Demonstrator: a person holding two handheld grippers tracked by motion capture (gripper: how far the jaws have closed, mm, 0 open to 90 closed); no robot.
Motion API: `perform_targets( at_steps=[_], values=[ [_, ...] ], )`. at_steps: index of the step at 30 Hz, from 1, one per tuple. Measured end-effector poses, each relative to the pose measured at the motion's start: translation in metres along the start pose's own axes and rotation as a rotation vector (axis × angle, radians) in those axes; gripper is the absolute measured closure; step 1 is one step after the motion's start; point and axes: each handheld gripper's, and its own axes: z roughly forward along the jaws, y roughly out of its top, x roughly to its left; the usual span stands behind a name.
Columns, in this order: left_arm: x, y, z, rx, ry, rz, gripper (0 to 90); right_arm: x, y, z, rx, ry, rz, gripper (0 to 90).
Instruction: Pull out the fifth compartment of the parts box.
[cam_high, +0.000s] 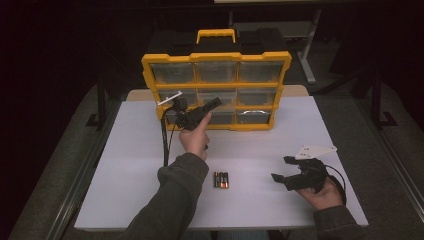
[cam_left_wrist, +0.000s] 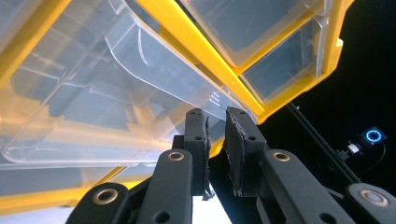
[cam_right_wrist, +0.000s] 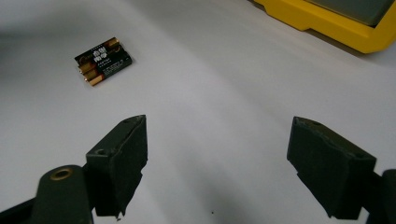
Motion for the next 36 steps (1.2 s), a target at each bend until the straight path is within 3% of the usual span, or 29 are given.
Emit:
perform_targets(
  at_steps=[6, 10, 13, 18, 20, 21, 22, 23, 24, 26, 27, 30, 36],
  values=[
    [-0.001, -0.001, -0.002, 0.005, -0.016, 0.008, 78.7, -0.001, 0.0, 0.001, 0.001, 0.002, -0.004, 19.2],
    [0.0, 0.0, -0.002, 0.021, -0.019, 0.047, 75.4, -0.001, 0.0, 0.002, 0.008, 0.005, 0.0, 19.1],
    [-0.004, 0.002, -0.006, 0.058, 0.038, 0.12, 67.5, -0.001, 0.0, 0.002, 0.011, 0.008, 0.002, 19.0],
    [-0.01, 0.006, -0.016, 0.144, 0.049, 0.244, 65.0, -0.002, -0.001, 0.004, 0.028, 0.01, -0.002, 18.8],
    [-0.016, 0.012, -0.019, 0.183, 0.042, 0.34, 65.7, -0.001, -0.001, 0.005, 0.031, 0.012, -0.005, 18.8],
    [-0.021, 0.018, -0.021, 0.221, 0.037, 0.426, 65.9, -0.001, -0.001, 0.005, 0.032, 0.013, -0.004, 18.8],
    [-0.021, 0.018, -0.021, 0.221, 0.037, 0.426, 65.8, -0.001, -0.001, 0.005, 0.032, 0.013, -0.004, 18.8],
    [-0.024, 0.023, -0.022, 0.255, 0.034, 0.487, 65.8, -0.002, -0.001, 0.005, 0.036, 0.015, -0.003, 18.8],
    [-0.027, 0.026, -0.022, 0.264, 0.031, 0.515, 65.8, -0.002, -0.001, 0.005, 0.036, 0.015, -0.003, 18.8],
    [-0.033, 0.036, -0.023, 0.305, 0.017, 0.618, 65.6, -0.002, -0.001, 0.006, 0.038, 0.017, -0.004, 18.8],
    [-0.036, 0.039, -0.023, 0.321, 0.016, 0.645, 65.5, -0.002, -0.001, 0.006, 0.038, 0.017, -0.006, 18.8],
    [-0.043, 0.054, -0.021, 0.38, 0.018, 0.783, 64.7, -0.002, -0.001, 0.007, 0.041, 0.02, -0.007, 18.8],
    [-0.054, 0.076, -0.01, 0.495, 0.004, 0.971, 62.9, -0.003, -0.001, 0.008, 0.047, 0.027, -0.009, 18.8]
  ],
)
